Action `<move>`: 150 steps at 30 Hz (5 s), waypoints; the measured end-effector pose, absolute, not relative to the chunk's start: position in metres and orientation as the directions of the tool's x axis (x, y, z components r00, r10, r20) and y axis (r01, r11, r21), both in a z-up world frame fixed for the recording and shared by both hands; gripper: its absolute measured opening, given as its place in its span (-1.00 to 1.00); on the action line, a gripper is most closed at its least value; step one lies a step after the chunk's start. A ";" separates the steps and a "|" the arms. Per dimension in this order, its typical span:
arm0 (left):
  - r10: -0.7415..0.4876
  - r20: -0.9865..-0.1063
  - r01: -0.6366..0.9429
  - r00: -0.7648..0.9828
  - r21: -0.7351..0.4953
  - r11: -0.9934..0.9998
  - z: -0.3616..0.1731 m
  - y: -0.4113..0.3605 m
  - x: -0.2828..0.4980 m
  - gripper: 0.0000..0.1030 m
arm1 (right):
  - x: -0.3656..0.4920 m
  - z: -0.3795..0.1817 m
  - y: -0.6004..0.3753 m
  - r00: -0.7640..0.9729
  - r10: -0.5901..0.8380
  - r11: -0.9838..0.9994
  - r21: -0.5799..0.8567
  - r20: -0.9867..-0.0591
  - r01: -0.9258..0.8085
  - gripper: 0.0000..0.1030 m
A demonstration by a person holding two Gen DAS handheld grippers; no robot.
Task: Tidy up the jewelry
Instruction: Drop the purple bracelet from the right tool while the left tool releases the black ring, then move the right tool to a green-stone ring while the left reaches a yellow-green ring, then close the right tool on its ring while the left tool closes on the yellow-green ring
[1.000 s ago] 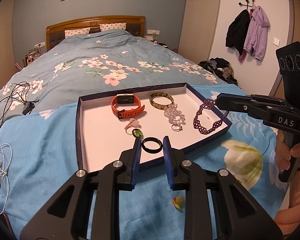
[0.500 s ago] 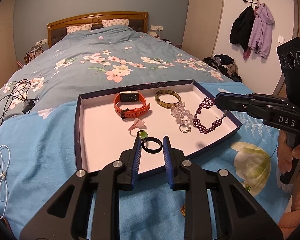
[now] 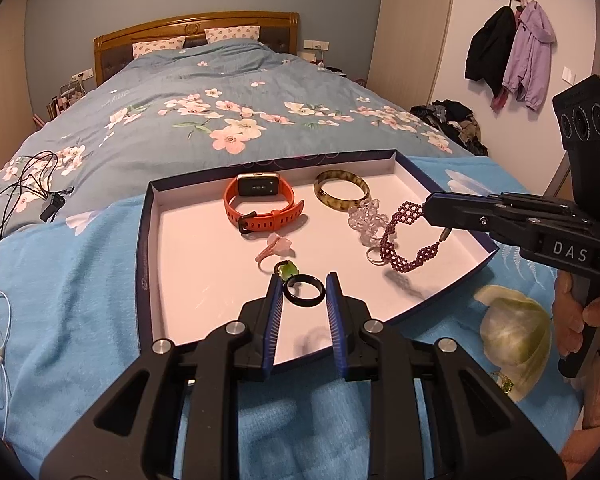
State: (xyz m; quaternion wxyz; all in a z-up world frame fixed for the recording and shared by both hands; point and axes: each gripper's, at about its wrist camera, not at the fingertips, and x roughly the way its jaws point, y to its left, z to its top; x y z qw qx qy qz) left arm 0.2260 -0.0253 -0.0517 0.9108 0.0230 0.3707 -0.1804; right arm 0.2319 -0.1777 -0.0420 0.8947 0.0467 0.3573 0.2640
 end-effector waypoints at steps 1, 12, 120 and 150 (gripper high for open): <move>-0.310 -0.686 0.345 0.658 -0.092 0.934 -0.053 -0.026 0.227 -0.57 | 0.232 -0.042 -0.178 0.603 0.507 0.856 0.275 -0.615 -0.439 -0.95; -0.293 -0.715 0.335 0.635 -0.087 0.938 -0.065 -0.029 0.240 -0.57 | 0.242 -0.050 -0.178 0.586 0.512 0.854 0.301 -0.628 -0.423 -0.95; -0.325 -0.750 0.456 0.576 -0.035 0.889 -0.077 -0.040 0.126 -0.05 | 0.109 -0.091 -0.184 0.553 0.328 0.899 0.074 -0.766 -0.431 -0.71; -0.320 -0.771 0.452 0.551 -0.046 0.891 -0.084 -0.048 0.132 -0.69 | 0.119 -0.085 -0.185 0.581 0.383 0.896 0.135 -0.718 -0.423 -0.78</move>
